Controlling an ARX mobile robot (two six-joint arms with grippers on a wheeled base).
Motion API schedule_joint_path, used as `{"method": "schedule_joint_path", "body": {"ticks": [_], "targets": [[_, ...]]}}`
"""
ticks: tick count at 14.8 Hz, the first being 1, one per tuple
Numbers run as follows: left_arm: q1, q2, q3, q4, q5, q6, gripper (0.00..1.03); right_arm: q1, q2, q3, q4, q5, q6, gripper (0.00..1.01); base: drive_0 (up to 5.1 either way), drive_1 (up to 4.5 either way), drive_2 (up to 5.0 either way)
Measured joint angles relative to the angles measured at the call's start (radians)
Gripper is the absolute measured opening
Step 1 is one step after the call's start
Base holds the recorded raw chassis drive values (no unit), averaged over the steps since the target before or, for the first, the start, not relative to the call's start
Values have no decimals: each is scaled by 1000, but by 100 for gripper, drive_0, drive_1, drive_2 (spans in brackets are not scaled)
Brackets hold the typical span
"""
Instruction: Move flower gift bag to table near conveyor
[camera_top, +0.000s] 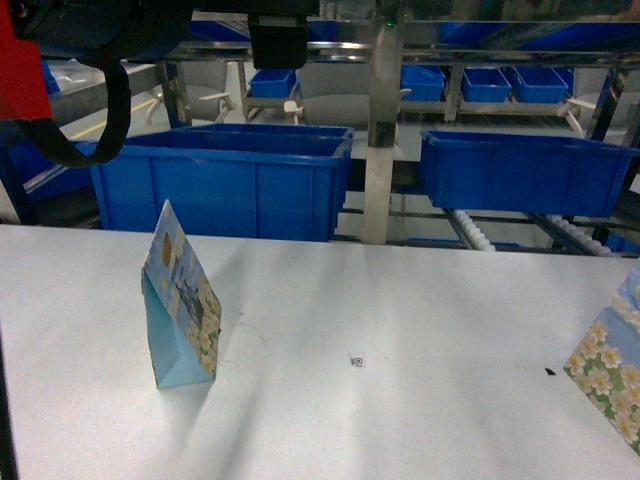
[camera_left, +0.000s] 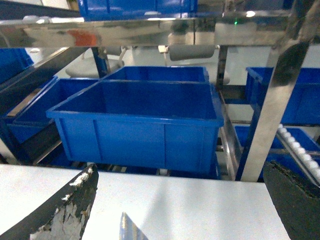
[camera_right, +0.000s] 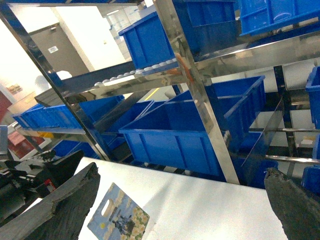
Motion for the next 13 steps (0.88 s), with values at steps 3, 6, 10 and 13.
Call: {"method": "schedule_joint_path", "body": {"ticks": [3, 6, 10, 13], "targets": [[67, -33, -196, 296, 140, 27, 75, 38, -29, -21, -29, 195, -74, 89, 0, 0, 0], [178, -244, -465, 420, 234, 31, 37, 107, -179, -252, 64, 605, -399, 51, 0, 0, 0], [272, -440, -694, 419, 341, 34, 2, 105, -330, -461, 102, 622, -468, 2, 0, 0, 0], [326, -580, -796, 367, 393, 34, 2, 105, -445, -564, 81, 622, -468, 2, 0, 0, 0]]}}
